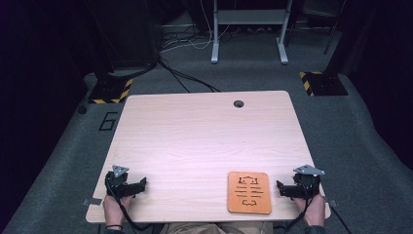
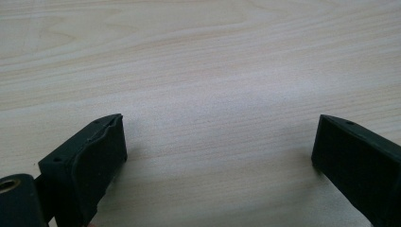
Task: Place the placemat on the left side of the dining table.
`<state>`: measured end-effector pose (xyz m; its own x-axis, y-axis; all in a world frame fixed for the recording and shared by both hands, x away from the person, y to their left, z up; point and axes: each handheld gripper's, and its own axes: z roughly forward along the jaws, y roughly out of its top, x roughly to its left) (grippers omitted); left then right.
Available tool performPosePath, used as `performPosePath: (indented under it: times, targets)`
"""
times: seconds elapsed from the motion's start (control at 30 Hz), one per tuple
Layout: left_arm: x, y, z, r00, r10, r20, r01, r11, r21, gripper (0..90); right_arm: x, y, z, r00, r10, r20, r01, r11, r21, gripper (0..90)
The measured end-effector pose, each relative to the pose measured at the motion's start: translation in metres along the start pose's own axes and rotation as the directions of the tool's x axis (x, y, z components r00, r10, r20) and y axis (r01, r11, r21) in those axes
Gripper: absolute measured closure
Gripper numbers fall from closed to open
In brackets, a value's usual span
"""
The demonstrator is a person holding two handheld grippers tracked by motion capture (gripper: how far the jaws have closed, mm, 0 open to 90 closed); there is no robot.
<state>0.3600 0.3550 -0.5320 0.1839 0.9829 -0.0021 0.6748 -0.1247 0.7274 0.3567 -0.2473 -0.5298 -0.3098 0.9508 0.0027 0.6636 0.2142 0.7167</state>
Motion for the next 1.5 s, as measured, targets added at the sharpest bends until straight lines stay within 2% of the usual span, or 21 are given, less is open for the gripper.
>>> performPosePath:
  times: [0.2,0.4,0.6,0.93,1.1,1.43,1.5]
  targets:
    - [0.000,0.000,0.000,1.0000,0.002,0.002,-0.002,1.0000,-0.001,3.9,0.000,0.000,0.000,1.0000,0.008,0.003,-0.008,1.000,-0.001,0.0]
    - [-0.001,0.001,0.001,0.9999,0.009,0.010,-0.009,1.0000,0.001,3.9,-0.003,0.000,-0.002,0.9990,0.037,-0.023,-0.037,0.999,-0.008,0.0]
    - [-0.001,0.001,0.001,0.9999,0.009,0.010,-0.009,1.0000,0.001,3.9,-0.002,0.001,-0.001,0.9993,0.032,-0.019,-0.032,0.999,0.000,0.0]
    - [-0.001,0.001,0.001,0.9999,0.009,0.010,-0.009,1.0000,-0.001,3.9,-0.002,0.001,-0.004,0.9967,0.066,-0.048,-0.066,0.998,0.004,0.0]
    - [-0.001,0.001,0.001,0.9999,0.010,0.011,-0.010,0.9999,0.001,3.9,0.004,0.001,-0.009,0.9942,0.081,-0.070,-0.081,0.997,0.005,0.0]
    - [-0.001,0.001,0.001,0.9999,0.010,0.011,-0.010,0.9999,0.001,3.9,0.034,0.009,-0.015,0.9921,0.020,-0.124,-0.020,1.000,0.003,0.0]
    - [-0.001,0.001,0.001,0.9999,0.005,0.012,-0.005,1.0000,-0.002,3.9,0.036,0.009,-0.014,0.9919,0.011,-0.126,-0.011,1.000,0.005,0.0]
